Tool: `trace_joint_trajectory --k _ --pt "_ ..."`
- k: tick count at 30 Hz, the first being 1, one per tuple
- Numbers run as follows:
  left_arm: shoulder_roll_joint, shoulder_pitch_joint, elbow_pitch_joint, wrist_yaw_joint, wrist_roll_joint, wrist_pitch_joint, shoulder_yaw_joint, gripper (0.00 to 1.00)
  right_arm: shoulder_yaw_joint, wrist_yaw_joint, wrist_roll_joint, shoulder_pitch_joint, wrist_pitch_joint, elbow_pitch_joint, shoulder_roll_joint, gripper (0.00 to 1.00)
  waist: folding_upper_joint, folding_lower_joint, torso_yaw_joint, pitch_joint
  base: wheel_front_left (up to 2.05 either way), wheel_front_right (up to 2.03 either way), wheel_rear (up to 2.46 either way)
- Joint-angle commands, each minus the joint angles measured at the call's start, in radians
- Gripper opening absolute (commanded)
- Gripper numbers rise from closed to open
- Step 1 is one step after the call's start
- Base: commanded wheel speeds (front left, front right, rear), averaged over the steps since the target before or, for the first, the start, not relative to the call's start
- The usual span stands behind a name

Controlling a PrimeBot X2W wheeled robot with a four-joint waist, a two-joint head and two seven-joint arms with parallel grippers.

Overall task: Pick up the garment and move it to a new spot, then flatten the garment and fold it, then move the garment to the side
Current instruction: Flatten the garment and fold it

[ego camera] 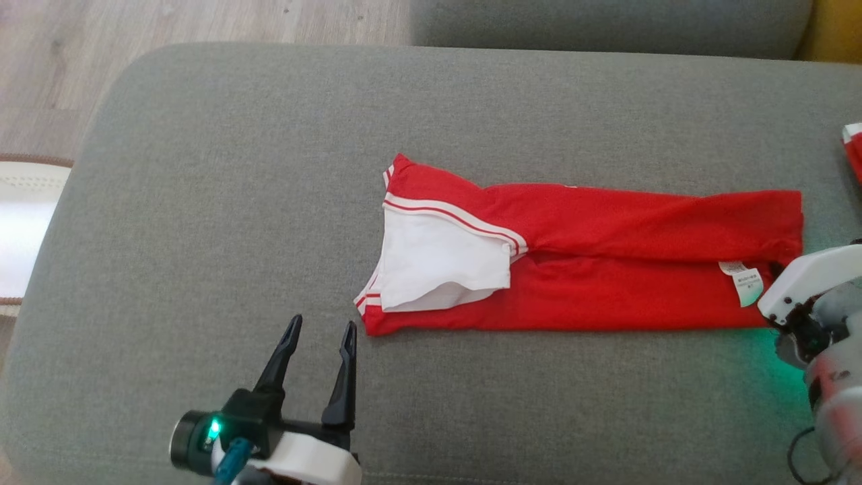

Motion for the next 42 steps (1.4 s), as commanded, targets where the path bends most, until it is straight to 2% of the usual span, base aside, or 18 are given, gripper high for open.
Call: trace_joint_trajectory --k 1,8,14,16,22,27,35,42 --pt "-0.009 -0.024 -0.030 -0.001 0.011 -0.012 0.038 1.00 0.030 0.007 -0.001 0.003 -0.006 -0.008 0.016 0.00 0.0000 0.0000 -0.002 -0.004 0.00 0.00 0.00" --pt "-0.009 -0.012 -0.030 -0.008 0.015 -0.012 0.049 1.00 0.050 0.007 -0.007 0.007 -0.091 -0.053 -0.034 0.00 0.0000 0.0000 -0.025 -0.026 0.00 0.00 0.00" --pt "-0.009 0.002 -0.028 -0.019 0.022 -0.012 0.055 1.00 0.057 0.007 -0.002 -0.028 -0.088 -0.076 -0.088 0.00 0.0000 0.0000 -0.051 -0.048 0.00 0.00 0.00" --pt "-0.009 0.006 -0.027 -0.021 0.024 -0.012 0.059 1.00 0.066 0.007 0.008 -0.045 -0.084 -0.091 -0.086 0.00 0.0000 0.0000 -0.057 -0.057 0.00 0.00 0.00" --pt "-0.009 0.023 -0.021 -0.025 0.024 -0.012 0.063 1.00 0.143 0.007 0.121 -0.067 -0.045 -0.189 0.016 0.00 0.0000 0.0000 -0.073 -0.091 0.00 0.00 0.00" --pt "-0.009 0.034 -0.019 -0.026 0.022 -0.012 0.058 1.00 0.260 0.007 0.265 -0.010 0.028 -0.353 0.104 0.00 0.0000 0.0000 -0.064 -0.121 0.00 0.00 0.00" --pt "-0.009 0.045 -0.014 -0.030 0.021 -0.012 0.052 1.00 0.398 0.007 0.396 0.127 0.108 -0.617 0.170 0.00 0.0000 0.0000 0.004 -0.144 0.00 0.00 0.00" --pt "-0.009 0.041 -0.005 -0.033 0.016 -0.012 0.034 1.00 0.465 0.007 0.445 0.194 0.136 -0.713 0.200 0.00 0.0000 0.0000 0.072 -0.144 0.00 0.00 0.00"
